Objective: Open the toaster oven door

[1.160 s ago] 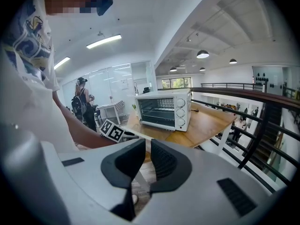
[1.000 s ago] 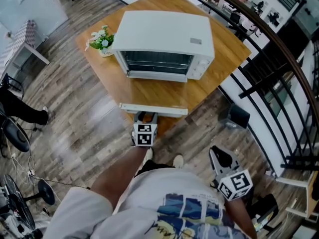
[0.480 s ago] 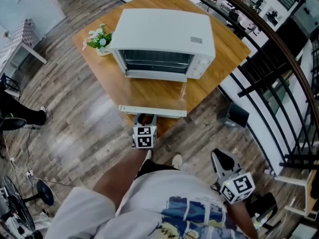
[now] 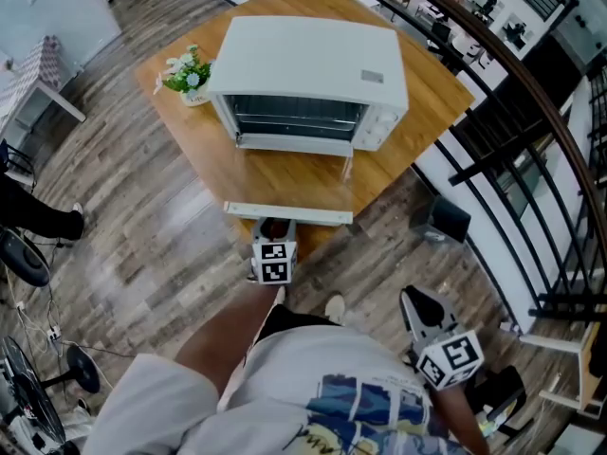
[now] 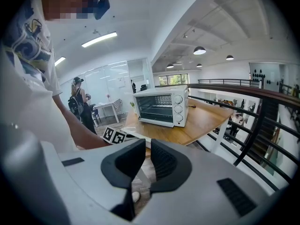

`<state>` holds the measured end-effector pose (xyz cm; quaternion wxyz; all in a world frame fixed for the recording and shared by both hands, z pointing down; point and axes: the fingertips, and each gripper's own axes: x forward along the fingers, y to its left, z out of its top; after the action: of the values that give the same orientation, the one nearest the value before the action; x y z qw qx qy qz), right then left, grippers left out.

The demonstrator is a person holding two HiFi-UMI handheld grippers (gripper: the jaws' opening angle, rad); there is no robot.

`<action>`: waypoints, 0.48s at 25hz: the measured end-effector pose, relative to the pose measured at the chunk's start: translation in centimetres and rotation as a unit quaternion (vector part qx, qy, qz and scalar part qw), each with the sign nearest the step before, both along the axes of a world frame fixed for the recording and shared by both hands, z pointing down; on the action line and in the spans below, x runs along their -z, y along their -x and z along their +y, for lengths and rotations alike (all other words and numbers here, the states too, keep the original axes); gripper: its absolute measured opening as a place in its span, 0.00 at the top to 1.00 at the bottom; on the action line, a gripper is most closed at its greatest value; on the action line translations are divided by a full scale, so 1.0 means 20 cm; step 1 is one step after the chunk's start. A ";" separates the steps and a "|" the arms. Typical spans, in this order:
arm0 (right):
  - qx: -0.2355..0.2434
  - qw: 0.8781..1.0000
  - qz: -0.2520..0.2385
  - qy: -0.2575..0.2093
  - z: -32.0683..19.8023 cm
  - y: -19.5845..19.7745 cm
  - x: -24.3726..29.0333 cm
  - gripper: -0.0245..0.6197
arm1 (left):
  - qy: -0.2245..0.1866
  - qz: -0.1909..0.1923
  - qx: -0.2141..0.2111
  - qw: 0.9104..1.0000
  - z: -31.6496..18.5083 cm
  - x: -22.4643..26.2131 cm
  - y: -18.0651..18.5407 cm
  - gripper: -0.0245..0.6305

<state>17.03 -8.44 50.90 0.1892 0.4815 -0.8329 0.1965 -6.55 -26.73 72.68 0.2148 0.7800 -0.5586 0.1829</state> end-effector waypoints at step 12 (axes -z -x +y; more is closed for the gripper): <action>-0.012 1.000 -0.006 -0.005 0.01 0.01 0.00 0.91 | 0.002 0.000 -0.003 1.000 0.00 0.00 0.00 0.68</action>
<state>16.74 -8.23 50.82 0.1796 0.4912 -0.8293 0.1971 -6.60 -26.70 72.70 0.2154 0.7812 -0.5560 0.1847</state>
